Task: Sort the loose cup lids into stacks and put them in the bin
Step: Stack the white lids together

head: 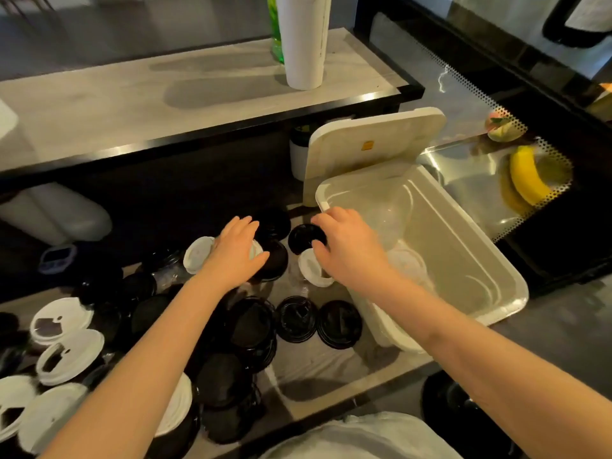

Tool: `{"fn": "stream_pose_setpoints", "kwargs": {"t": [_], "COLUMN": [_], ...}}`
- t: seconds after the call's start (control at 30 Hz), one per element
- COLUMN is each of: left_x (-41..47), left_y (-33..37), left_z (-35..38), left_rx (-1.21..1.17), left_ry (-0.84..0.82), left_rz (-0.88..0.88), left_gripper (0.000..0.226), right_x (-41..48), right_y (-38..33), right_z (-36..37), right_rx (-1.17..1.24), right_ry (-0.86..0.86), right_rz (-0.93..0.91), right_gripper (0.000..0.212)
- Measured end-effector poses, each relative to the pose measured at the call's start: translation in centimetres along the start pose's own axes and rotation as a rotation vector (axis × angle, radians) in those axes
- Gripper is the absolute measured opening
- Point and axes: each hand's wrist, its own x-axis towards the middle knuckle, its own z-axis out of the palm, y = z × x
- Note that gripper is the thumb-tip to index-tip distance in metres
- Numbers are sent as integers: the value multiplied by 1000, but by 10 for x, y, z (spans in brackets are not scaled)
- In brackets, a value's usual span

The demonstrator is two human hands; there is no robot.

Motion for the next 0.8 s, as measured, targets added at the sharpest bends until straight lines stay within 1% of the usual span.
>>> {"fn": "stream_pose_setpoints", "kwargs": {"t": [0.1, 0.2, 0.27, 0.33, 0.4, 0.5, 0.6, 0.7, 0.73, 0.8], "left_x": [2, 11, 19, 26, 29, 30, 30, 27, 25, 21], "left_y": [-26, -44, -49, -49, -47, -45, -45, -49, -50, -50], "left_z": [0, -3, -4, -3, 1, 7, 8, 9, 8, 6], "left_rx": [80, 164, 221, 280, 315, 310, 294, 207, 178, 138], "left_ry": [-102, -199, -249, -286, -307, -290, -241, -187, -162, -104], "left_rz": [-106, -153, -159, -131, -94, -66, -39, -26, -22, -12], "left_gripper": [85, 99, 105, 108, 110, 105, 96, 92, 92, 91], "right_x": [8, 16, 22, 30, 37, 44, 47, 48, 49, 48], "right_y": [-21, -21, -14, -6, -1, 6, 14, 15, 15, 14], "right_z": [31, 58, 70, 80, 90, 101, 110, 113, 113, 111], "right_rx": [19, -129, -215, -257, -252, -282, -315, -309, -295, -257], "right_ry": [-164, -375, -508, -607, -670, -720, -684, -644, -630, -597], "right_rz": [48, 99, 163, 222, 241, 221, 178, 169, 182, 221], "right_gripper": [48, 52, 56, 74, 83, 81, 69, 58, 58, 66]}}
